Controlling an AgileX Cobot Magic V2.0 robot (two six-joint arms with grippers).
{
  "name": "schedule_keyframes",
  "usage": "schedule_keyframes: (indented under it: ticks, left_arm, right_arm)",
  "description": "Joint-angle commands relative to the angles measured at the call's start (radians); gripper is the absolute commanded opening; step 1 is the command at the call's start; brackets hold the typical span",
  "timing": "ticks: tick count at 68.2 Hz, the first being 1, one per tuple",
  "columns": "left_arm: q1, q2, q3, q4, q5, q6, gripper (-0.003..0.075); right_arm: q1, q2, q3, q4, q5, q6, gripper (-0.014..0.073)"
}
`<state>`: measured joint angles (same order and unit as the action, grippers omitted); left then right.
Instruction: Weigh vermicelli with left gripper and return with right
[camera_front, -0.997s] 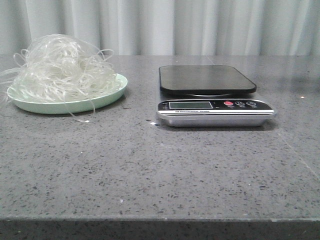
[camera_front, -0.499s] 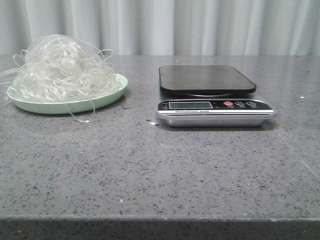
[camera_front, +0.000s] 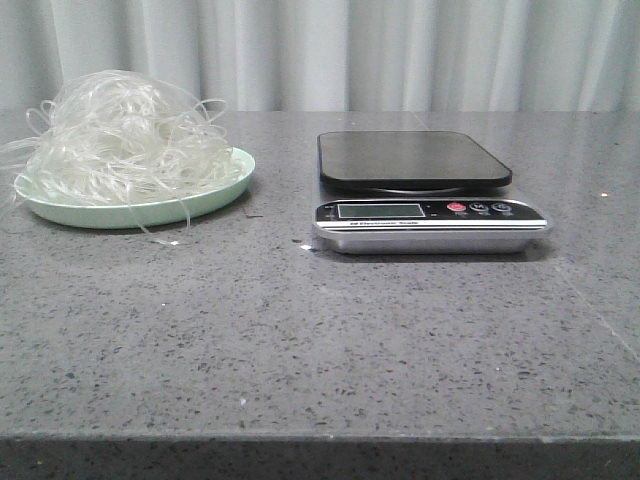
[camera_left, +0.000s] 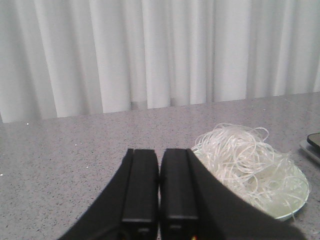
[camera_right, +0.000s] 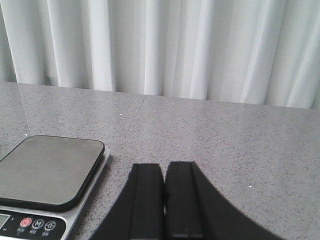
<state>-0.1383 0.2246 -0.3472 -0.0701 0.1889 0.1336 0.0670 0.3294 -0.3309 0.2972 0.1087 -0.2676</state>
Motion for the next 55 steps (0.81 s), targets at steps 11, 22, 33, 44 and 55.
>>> schedule_keyframes:
  ticks: [11,22,33,44,55]
  left_arm:
    - [0.004,0.008,-0.029,-0.011,-0.073,-0.008,0.0137]
    - [0.004,0.008,-0.029,-0.011,-0.073,-0.008,0.0137]
    - [0.004,0.008,-0.029,-0.011,-0.073,-0.008,0.0137]
    - [0.004,0.008,-0.029,-0.011,-0.073,-0.008,0.0137]
    - [0.004,0.008,-0.029,-0.011,-0.073,-0.008,0.0137]
  right_arm:
    - [-0.006,-0.061,0.012,-0.002,-0.091,-0.004,0.0153]
    - [-0.006,-0.061,0.012,-0.002,-0.089,-0.004,0.0151]
    - [-0.006,-0.061,0.012,-0.002,-0.089,-0.004,0.0151]
    - [-0.006,-0.061,0.012,-0.002,-0.089,-0.004,0.0151]
    - [-0.006,-0.061,0.012,-0.002,-0.089,-0.004,0.0151]
